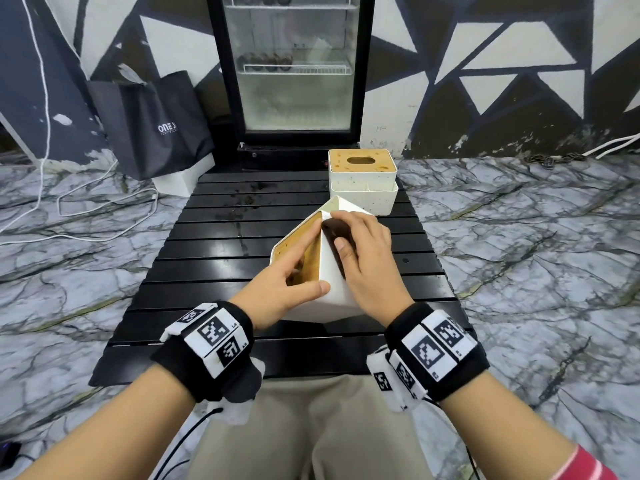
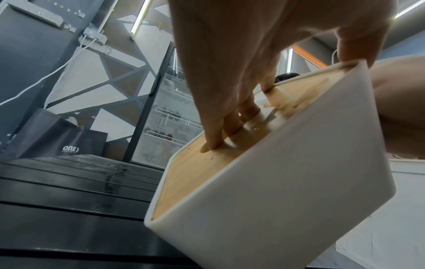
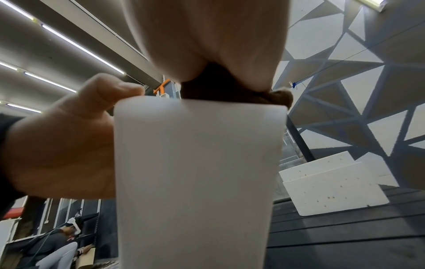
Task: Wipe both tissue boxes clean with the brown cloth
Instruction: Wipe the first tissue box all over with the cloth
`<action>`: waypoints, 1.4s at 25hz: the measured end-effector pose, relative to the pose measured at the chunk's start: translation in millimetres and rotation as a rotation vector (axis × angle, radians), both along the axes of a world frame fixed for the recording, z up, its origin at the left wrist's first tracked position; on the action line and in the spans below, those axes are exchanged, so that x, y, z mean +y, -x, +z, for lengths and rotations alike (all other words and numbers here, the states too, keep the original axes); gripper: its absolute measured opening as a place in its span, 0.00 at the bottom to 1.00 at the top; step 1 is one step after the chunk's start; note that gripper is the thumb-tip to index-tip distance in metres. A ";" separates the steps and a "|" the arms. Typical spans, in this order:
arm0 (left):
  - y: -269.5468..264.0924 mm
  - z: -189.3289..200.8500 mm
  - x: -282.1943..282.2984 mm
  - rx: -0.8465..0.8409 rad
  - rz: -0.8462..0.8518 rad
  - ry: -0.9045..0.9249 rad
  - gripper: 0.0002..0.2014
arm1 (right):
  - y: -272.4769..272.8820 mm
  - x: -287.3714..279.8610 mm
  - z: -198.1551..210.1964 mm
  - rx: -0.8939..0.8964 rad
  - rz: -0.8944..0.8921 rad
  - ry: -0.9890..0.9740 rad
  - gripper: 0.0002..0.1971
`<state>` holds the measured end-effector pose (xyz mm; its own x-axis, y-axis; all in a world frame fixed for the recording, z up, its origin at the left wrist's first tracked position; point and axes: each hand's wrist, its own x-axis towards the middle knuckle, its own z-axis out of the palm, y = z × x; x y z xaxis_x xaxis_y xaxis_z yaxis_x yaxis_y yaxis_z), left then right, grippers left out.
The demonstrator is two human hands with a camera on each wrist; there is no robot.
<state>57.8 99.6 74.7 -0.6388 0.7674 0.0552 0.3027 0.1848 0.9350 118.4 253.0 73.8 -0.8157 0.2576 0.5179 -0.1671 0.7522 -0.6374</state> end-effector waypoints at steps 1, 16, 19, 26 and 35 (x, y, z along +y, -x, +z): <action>0.5 0.3 -0.4 -0.001 0.002 0.004 0.43 | 0.5 -1.8 0.7 -0.006 -0.004 0.007 0.20; 4.8 6.7 -0.9 -0.012 -0.003 -0.003 0.43 | -11.1 -12.9 -7.6 0.031 0.049 -0.023 0.18; 2.6 11.2 -1.3 -0.032 -0.023 -0.027 0.41 | -24.1 -10.1 -18.3 0.051 0.078 -0.035 0.19; 0.2 9.0 -2.3 -0.067 -0.047 0.008 0.41 | -1.7 26.7 -8.2 0.013 -0.034 0.042 0.21; 8.1 6.9 -6.1 -0.105 -0.044 -0.036 0.42 | -6.0 14.0 -12.0 0.050 0.058 -0.099 0.20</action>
